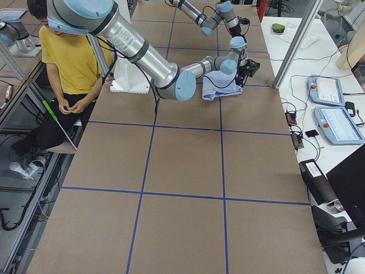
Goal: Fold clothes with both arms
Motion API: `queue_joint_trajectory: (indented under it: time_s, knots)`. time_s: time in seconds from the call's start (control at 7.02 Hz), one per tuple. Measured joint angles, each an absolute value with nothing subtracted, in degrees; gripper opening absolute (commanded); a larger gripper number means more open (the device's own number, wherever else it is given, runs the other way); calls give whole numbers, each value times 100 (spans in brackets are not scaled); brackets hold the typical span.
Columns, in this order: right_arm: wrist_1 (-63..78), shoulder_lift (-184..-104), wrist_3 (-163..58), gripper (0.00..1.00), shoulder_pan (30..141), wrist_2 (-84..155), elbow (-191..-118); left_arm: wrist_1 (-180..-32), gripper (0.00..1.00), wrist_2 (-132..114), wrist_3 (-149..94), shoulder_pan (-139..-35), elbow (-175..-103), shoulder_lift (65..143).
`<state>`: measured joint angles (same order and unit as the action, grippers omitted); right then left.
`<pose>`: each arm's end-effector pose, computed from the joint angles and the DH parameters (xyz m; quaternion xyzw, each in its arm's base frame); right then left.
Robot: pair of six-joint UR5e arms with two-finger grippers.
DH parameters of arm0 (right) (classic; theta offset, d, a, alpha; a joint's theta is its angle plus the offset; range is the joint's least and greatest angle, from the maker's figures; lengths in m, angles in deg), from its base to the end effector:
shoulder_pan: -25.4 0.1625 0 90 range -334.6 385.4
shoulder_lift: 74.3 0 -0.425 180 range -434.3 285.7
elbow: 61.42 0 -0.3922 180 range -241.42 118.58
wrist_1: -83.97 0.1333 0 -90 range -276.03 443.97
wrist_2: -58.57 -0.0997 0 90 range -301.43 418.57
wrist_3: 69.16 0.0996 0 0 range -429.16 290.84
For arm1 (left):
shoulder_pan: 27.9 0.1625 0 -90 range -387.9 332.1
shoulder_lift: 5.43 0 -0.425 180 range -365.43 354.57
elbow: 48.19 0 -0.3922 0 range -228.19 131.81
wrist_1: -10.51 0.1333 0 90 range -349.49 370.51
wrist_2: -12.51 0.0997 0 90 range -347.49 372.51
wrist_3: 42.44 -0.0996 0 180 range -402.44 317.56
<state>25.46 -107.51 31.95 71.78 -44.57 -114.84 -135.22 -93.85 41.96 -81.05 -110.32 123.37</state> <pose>-0.5142 -0.7000 0.2417 0.0331 -0.4440 0.3862 0.8078 0.3827 -0.6862 0.3657 0.1632 0.5323 -0.2619 0.7884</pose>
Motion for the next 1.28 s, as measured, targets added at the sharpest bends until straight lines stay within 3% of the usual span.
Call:
queue_joint_trajectory:
  time_s: [0.43,0.85,1.28]
  knots:
    - [1643,-12247,240,100,8238,-5705,-12807,-13438,99,-10469,1700,-8966,-11985,11291]
    - [-49,-13496,-3032,100,9725,-6692,-14159,-13344,99,-11429,-924,-10042,-12331,10308]
    - [-325,-14661,-4978,100,10750,-7351,-14452,-12119,99,-12000,-3424,-11056,-12427,9669]
